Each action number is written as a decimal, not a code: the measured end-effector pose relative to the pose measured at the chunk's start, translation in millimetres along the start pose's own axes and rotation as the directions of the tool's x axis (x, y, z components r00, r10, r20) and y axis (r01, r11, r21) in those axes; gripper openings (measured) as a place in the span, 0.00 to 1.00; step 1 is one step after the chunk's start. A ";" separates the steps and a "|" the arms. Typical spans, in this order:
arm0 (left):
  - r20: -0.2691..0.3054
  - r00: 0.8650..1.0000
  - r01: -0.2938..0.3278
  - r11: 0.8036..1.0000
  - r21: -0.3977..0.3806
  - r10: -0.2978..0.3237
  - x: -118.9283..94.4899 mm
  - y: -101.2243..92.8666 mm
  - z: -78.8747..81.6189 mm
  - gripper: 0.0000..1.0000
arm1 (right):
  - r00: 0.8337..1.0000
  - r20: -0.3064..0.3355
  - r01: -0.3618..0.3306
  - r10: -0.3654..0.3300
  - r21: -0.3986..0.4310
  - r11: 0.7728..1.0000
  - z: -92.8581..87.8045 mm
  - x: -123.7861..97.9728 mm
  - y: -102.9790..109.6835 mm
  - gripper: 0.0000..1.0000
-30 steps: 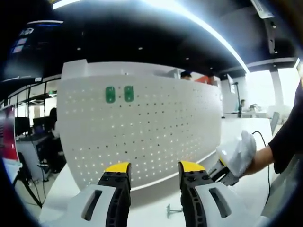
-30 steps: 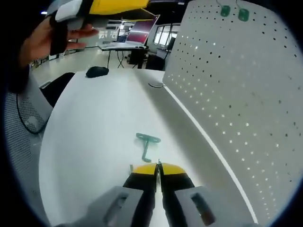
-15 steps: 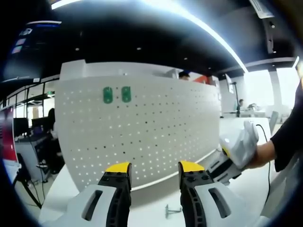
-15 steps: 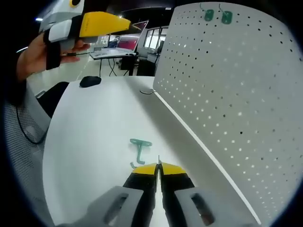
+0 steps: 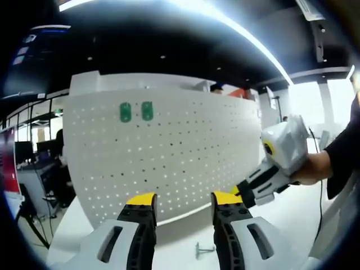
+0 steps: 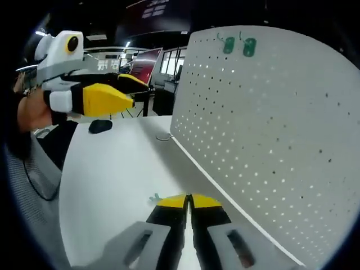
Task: Insert the hook assembly into the mounting plate slot until the hook locks in place.
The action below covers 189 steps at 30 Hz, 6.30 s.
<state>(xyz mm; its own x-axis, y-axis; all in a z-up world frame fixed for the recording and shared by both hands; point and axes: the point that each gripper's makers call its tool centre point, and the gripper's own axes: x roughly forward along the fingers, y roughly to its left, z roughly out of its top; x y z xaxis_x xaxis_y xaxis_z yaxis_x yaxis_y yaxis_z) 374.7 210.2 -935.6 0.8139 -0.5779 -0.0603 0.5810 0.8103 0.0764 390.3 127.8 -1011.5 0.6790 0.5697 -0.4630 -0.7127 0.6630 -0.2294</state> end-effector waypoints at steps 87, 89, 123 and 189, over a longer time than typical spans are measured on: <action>0.008 0.997 0.076 0.992 0.097 -0.077 2.7 -22.4 0.2 0.03 | 0.970 0.239 -0.092 0.055 0.147 0.985 97.0 -31.3 33.1 0.06; 0.008 0.997 0.073 0.993 0.090 -0.074 2.7 -21.3 0.0 0.03 | 0.970 0.240 -0.083 0.046 0.148 0.985 96.0 -32.8 31.2 0.07; 0.002 0.999 0.053 0.998 0.027 -0.053 1.4 -14.1 -3.5 0.03 | 0.947 0.320 -0.052 -0.013 0.195 0.979 67.0 -55.5 41.4 0.42; 0.089 0.978 -0.199 0.974 0.104 0.190 17.2 100.9 93.4 0.03 | 0.944 0.318 0.007 -0.089 0.249 0.968 38.5 -76.1 22.2 0.43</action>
<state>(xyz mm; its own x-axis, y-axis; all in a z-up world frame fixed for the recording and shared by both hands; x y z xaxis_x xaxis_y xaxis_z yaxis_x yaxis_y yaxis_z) 447.8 273.0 -836.0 0.9067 -0.4196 0.0437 0.4047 0.8944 0.1904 329.6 117.9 -948.4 0.7601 0.6335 -0.1446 -0.6415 0.7670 -0.0120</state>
